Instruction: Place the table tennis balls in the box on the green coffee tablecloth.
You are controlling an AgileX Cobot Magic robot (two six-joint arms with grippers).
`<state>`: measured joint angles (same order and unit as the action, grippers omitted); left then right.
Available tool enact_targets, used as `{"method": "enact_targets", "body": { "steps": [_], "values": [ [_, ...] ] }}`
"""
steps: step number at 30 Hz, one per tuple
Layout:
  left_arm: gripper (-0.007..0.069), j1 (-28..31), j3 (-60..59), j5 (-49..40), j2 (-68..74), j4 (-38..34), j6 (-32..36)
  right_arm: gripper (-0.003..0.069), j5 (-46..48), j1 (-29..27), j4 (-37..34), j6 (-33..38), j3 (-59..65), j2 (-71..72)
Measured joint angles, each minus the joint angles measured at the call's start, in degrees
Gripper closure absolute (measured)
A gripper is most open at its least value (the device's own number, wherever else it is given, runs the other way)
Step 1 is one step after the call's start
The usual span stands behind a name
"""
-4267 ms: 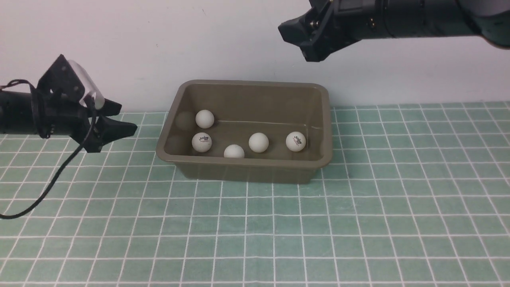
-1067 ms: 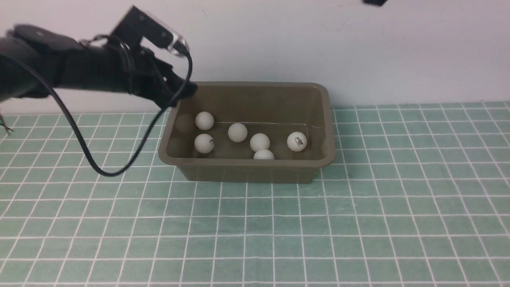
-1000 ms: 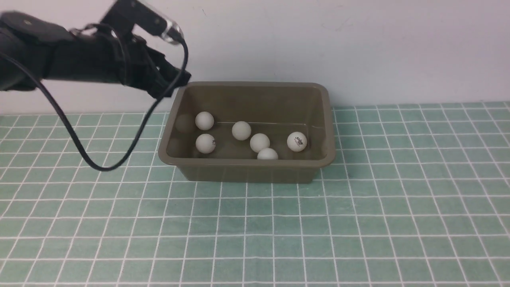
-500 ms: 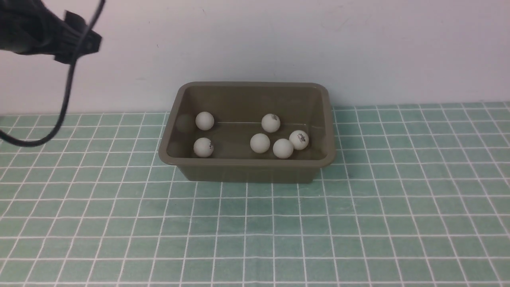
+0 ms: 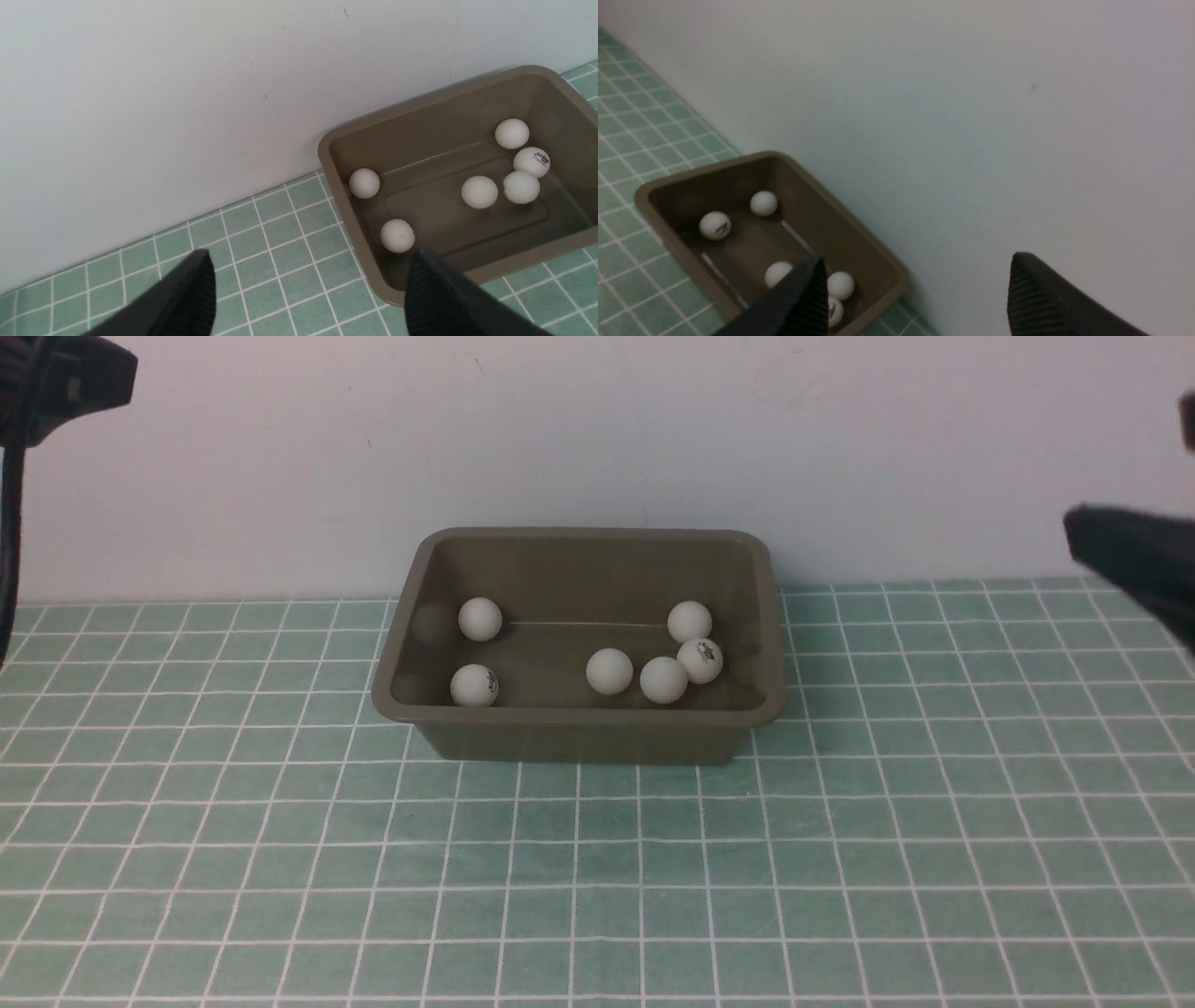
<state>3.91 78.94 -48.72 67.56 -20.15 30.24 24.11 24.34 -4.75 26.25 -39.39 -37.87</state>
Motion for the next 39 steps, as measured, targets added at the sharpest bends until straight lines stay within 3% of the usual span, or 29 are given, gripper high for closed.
{"method": "enact_targets", "body": {
  "steps": [10,27,31,39],
  "values": [
    [0.0136,0.00,0.00,-1.68,0.00,-2.51,0.00,0.0270,-1.93,-0.11,3.78,-12.51,11.42,7.83],
    [0.0136,0.00,0.00,-2.06,0.00,-4.36,0.00,0.0270,2.87,-0.11,3.91,-13.17,12.02,7.92],
    [0.0136,0.00,0.00,-2.24,0.00,-5.09,0.00,0.0270,3.90,-0.31,0.42,-13.17,13.57,11.67],
    [0.0136,0.00,-0.05,-2.42,0.00,-6.55,1.32,0.0270,4.36,-9.97,-1.88,-13.17,18.26,19.36]
  ]
}}
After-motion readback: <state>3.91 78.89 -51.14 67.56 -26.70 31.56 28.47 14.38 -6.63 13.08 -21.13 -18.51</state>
